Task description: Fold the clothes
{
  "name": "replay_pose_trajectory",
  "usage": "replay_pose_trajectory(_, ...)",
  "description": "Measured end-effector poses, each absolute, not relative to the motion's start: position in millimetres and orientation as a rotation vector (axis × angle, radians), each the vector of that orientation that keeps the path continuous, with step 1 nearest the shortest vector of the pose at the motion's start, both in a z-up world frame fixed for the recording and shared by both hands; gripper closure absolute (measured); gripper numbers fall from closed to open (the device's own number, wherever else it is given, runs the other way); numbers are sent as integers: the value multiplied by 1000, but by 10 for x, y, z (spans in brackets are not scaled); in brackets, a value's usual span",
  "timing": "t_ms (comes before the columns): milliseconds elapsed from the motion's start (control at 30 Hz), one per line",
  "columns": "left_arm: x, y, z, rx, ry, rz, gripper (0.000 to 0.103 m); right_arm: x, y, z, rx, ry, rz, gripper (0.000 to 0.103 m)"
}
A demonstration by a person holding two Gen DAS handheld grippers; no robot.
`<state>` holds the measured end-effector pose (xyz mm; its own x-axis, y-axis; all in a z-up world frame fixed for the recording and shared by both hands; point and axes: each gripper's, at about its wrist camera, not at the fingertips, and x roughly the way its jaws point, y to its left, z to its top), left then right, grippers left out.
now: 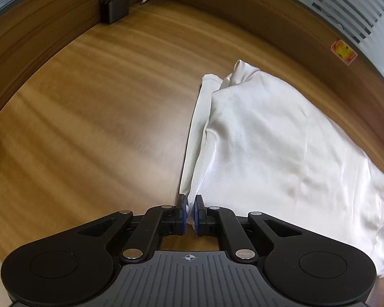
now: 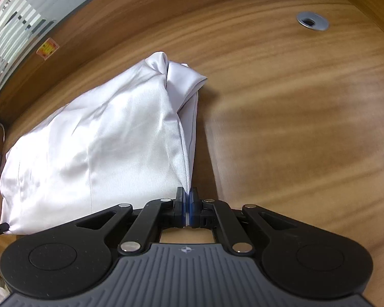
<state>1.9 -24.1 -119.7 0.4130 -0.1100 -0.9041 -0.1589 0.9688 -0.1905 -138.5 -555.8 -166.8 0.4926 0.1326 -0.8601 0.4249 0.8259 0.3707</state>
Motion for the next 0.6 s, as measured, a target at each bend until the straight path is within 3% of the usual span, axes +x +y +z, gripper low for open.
replay_pose_trajectory(400, -529, 1, -1263, -429, 1159, 95, 93, -1758, -5408, -1721, 567, 1105, -161, 97)
replay_pose_trajectory(500, -521, 3, -1146, -440, 1125, 92, 90, -1701, -5380, -1639, 509, 1094, -167, 82)
replay_pose_trajectory(600, -484, -21, -1013, -443, 1084, 76, 89, -1652, -5344, -1503, 422, 1072, -165, 74)
